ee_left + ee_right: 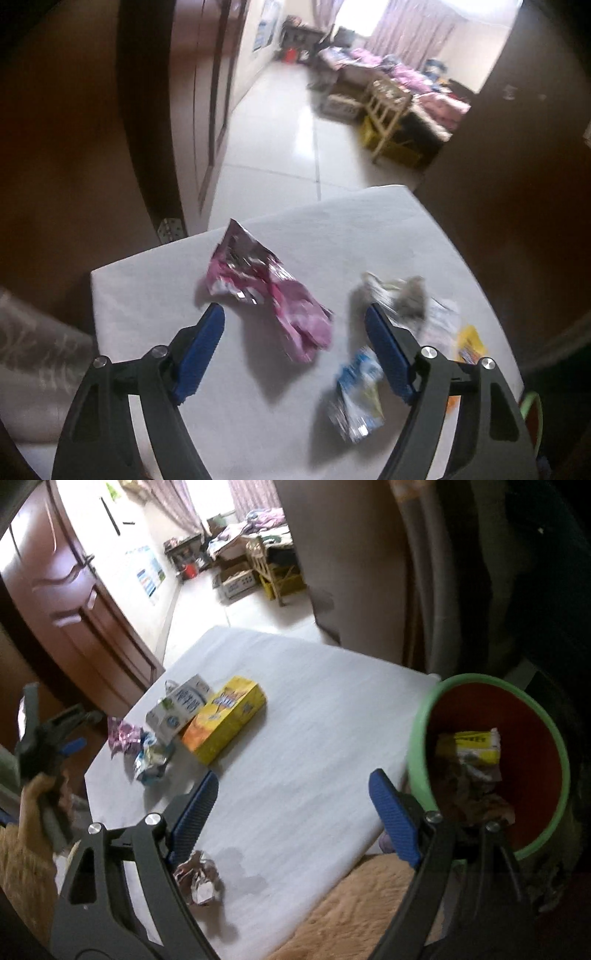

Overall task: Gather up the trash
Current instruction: 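Grasp the pink foil wrapper with the left tool while the right tool grasps the white milk carton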

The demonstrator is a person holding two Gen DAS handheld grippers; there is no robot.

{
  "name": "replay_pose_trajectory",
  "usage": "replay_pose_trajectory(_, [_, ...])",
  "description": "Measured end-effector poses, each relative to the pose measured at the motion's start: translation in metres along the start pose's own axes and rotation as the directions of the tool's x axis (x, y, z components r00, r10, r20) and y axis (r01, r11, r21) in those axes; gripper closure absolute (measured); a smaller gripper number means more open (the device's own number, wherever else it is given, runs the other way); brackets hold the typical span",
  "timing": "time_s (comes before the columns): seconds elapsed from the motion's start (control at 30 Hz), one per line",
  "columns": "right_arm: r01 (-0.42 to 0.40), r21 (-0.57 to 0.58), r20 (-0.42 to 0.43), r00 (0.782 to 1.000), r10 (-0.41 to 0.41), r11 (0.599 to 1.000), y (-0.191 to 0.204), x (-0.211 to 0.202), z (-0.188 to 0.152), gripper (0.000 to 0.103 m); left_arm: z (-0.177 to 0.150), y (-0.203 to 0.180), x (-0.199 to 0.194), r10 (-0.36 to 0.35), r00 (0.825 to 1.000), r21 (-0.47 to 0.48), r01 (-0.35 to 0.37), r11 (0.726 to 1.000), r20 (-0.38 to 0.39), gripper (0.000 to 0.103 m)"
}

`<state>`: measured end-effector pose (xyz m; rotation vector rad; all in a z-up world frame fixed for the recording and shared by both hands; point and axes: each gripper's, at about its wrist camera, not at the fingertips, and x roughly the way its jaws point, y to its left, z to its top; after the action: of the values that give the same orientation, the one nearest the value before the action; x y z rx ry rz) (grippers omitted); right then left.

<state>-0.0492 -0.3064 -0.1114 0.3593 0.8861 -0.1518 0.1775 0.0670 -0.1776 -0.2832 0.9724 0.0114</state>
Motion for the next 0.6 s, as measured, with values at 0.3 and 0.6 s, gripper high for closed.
replay_pose_trajectory(0.3, [-0.009, -0.032, -0.03, 1.0, 0.008, 0.999, 0.021, 0.004, -0.004, 0.021, 0.008, -0.006, 0.077, 0.127, 0.984, 0.042, -0.123, 0.992, -0.127, 0.07])
replay_pose_trajectory(0.6, [-0.065, -0.055, -0.052, 0.997, 0.063, 0.996, 0.04, 0.021, 0.006, 0.021, -0.026, 0.002, 0.016, -0.027, 0.994, 0.114, 0.039, 0.993, -0.106, 0.103])
